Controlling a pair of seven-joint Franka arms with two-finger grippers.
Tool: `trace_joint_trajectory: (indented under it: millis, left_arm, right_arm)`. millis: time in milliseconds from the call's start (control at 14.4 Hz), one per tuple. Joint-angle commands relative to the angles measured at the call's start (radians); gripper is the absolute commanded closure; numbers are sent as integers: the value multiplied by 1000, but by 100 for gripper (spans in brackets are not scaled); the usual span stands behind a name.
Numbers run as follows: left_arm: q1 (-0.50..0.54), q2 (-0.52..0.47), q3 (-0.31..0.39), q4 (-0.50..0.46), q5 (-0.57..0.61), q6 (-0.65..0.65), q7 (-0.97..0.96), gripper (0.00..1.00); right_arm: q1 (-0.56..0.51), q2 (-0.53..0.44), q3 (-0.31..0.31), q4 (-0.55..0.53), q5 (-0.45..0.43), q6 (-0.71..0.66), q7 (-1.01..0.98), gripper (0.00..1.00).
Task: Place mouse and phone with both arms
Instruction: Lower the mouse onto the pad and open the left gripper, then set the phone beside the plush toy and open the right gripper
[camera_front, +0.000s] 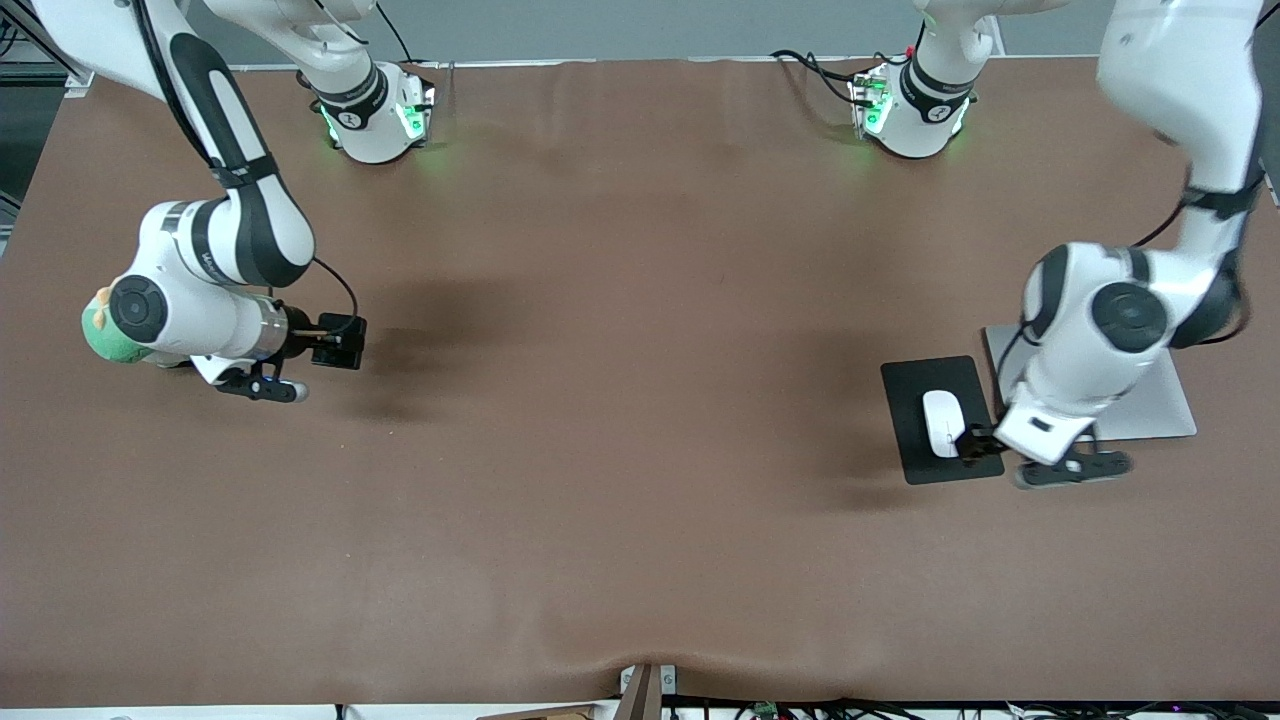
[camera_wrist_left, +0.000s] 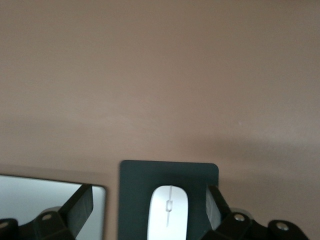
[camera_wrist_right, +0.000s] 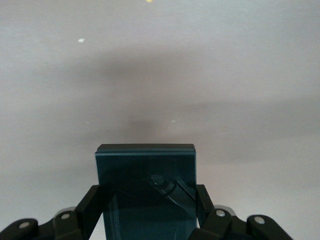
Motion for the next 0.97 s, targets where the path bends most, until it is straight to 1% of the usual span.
trace_joint_trajectory:
  millis: [0,139,208,277,416,623,762,900]
  left_arm:
    - [4,-73,-12,126,-58,-223,7,0]
    - [-1,-116,-14,214,-138,-357,18,0]
    - [-6,-128,-17,264,-151,-422,30,0]
    - [-3,-133,-35,306,-152,-476,35,0]
    - [2,-142,-43,364,-148,-570,36,0]
    - [-3,-188,-60,371,-151,-589,79,0]
    - [2,-208,-83,369,-146,-596,87,0]
    - [5,-239,-84,357,-154,-632,148,0]
  right_arm:
    - [-57,-46,17,-59,-55,32,-37,100]
    - [-123,-45,17,-103,-60,105,-135,100]
    - [-156,-42,17,-124,-60,151,-192,100]
    - [-172,-40,15,-141,-60,185,-218,100]
    - [-200,-34,6,-149,-61,205,-257,100]
    - [-200,-31,-17,-197,-61,273,-277,100]
    - [-198,-24,-17,-250,-61,375,-277,100]
    - [-200,1,-17,-275,-61,437,-277,100]
